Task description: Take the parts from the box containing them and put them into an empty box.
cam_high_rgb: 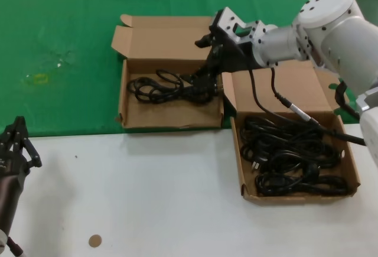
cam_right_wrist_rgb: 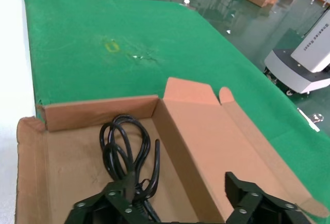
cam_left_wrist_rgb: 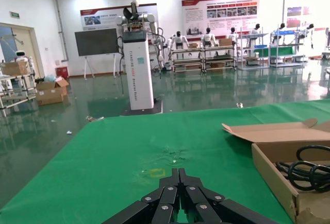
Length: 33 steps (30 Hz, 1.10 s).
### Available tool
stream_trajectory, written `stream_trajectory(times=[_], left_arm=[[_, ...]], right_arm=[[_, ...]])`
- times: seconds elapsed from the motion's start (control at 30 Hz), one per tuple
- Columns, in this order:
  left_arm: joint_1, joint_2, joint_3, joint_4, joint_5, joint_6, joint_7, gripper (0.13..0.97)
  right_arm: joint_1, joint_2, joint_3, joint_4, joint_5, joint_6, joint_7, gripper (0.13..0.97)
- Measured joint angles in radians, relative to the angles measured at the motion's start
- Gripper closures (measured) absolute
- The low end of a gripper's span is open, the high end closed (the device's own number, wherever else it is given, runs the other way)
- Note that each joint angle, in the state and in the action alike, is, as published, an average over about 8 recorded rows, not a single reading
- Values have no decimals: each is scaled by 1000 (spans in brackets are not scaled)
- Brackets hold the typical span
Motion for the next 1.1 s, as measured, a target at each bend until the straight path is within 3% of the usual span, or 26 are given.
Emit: stream_trajectory(times=[0.17, 0.5, 0.8, 1.1], left_arm=[[0, 0, 0, 0, 0, 0, 0, 945], [0, 0, 0, 0, 0, 0, 0, 945], [0, 0, 0, 0, 0, 0, 0, 938], [0, 0, 0, 0, 0, 0, 0, 890]], right_arm=[[-13, 22, -8, 66, -7, -23, 38, 490], [-119, 106, -53, 372, -59, -62, 237, 281], [-192, 118, -33, 454, -40, -23, 253, 169], [-332, 130, 18, 583, 10, 67, 251, 144]])
